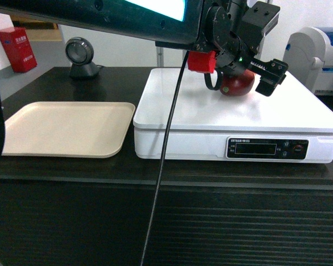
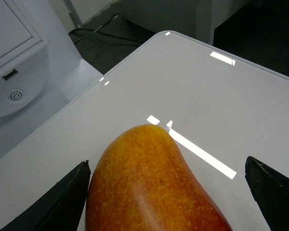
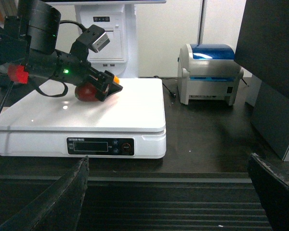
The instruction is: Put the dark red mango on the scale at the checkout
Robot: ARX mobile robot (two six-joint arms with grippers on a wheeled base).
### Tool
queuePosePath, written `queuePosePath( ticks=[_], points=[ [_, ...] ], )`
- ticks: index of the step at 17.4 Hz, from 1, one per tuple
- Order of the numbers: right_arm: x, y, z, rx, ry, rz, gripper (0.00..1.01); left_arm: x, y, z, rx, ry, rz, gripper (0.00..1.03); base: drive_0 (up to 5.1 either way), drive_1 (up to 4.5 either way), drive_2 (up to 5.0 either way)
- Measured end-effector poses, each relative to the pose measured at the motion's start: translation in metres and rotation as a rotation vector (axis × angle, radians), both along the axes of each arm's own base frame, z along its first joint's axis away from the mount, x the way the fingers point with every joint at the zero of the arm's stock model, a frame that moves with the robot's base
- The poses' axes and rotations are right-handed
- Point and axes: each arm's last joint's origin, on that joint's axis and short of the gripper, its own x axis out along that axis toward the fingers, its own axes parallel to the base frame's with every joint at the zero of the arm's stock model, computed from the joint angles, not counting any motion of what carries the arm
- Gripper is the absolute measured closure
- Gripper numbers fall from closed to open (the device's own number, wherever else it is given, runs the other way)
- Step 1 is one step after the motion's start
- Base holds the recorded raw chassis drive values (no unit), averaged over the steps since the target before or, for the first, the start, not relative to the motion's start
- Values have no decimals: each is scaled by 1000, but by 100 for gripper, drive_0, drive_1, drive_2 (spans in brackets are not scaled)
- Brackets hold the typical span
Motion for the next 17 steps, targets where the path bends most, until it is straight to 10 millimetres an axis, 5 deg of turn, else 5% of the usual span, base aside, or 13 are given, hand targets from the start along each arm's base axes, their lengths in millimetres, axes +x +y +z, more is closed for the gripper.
queuePosePath(
  ticks=[3, 6, 10, 17],
  points=[
    [0, 0, 0, 0, 0, 0, 3, -7, 3, 0, -7, -3, -10, 5, 0, 0, 0],
    [0, 0, 0, 0, 0, 0, 3, -24, 11, 25, -42, -56, -15, 5, 0, 0, 0],
    [0, 0, 0, 0, 0, 0, 3, -73, 38, 95, -160, -203, -20, 5, 0, 0, 0],
    [0, 0, 0, 0, 0, 0, 3, -179, 117, 127, -255, -311, 50, 5, 0, 0, 0]
  ],
)
